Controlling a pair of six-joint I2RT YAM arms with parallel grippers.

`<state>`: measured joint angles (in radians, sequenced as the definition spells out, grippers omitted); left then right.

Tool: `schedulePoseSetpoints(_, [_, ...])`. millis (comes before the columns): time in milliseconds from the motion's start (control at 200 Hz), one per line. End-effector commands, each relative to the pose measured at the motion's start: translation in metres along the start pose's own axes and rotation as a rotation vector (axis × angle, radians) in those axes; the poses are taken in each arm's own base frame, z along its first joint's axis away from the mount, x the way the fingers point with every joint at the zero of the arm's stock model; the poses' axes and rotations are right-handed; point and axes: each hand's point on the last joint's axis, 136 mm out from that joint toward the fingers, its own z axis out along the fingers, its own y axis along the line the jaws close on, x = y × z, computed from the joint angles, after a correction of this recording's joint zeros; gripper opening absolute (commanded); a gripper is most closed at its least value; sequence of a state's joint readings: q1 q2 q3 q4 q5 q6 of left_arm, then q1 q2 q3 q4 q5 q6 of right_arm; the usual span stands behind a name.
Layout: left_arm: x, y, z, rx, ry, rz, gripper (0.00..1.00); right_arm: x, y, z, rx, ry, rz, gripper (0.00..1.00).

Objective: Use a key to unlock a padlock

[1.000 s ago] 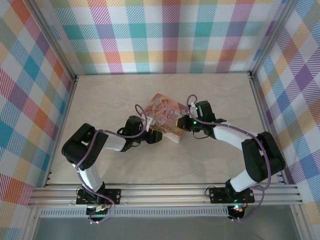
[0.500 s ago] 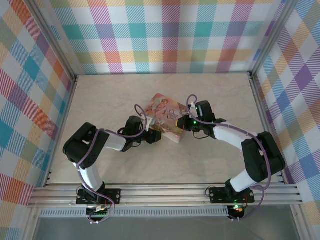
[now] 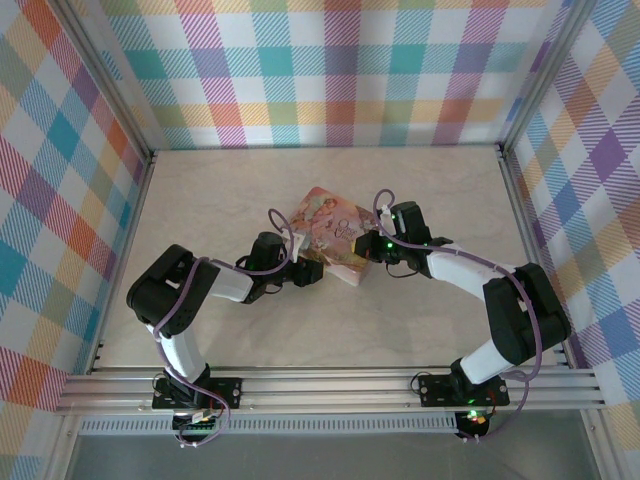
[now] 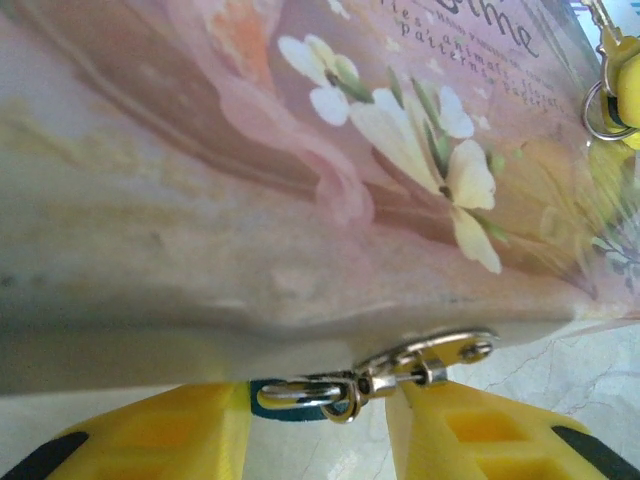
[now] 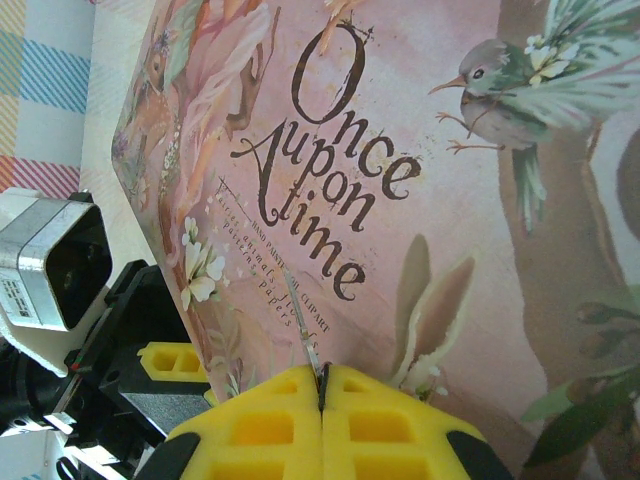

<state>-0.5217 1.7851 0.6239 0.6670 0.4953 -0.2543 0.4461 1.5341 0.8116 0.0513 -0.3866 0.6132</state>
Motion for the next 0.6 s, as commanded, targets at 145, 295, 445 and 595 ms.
schedulePoseSetpoints(145, [-0.0172, -0.0028, 0.0045, -0.011, -0.065, 0.025, 0.41, 0.0277, -0.0231, 0.0020, 0.084, 0.083, 0.048, 0.02])
schedulePoseSetpoints(295, [-0.0165, -0.0035, 0.0065, -0.019, -0.065, 0.030, 0.41, 0.0284, -0.0235, 0.0026, 0.086, 0.084, 0.047, 0.02])
schedulePoseSetpoints(445, [-0.0136, -0.0036, 0.0095, -0.035, -0.060, 0.033, 0.41, 0.0287, -0.0233, 0.0029, 0.085, 0.085, 0.048, 0.02])
schedulePoseSetpoints(595, [-0.0117, -0.0039, 0.0133, -0.050, -0.055, 0.036, 0.40, 0.0289, -0.0224, 0.0034, 0.083, 0.085, 0.047, 0.01])
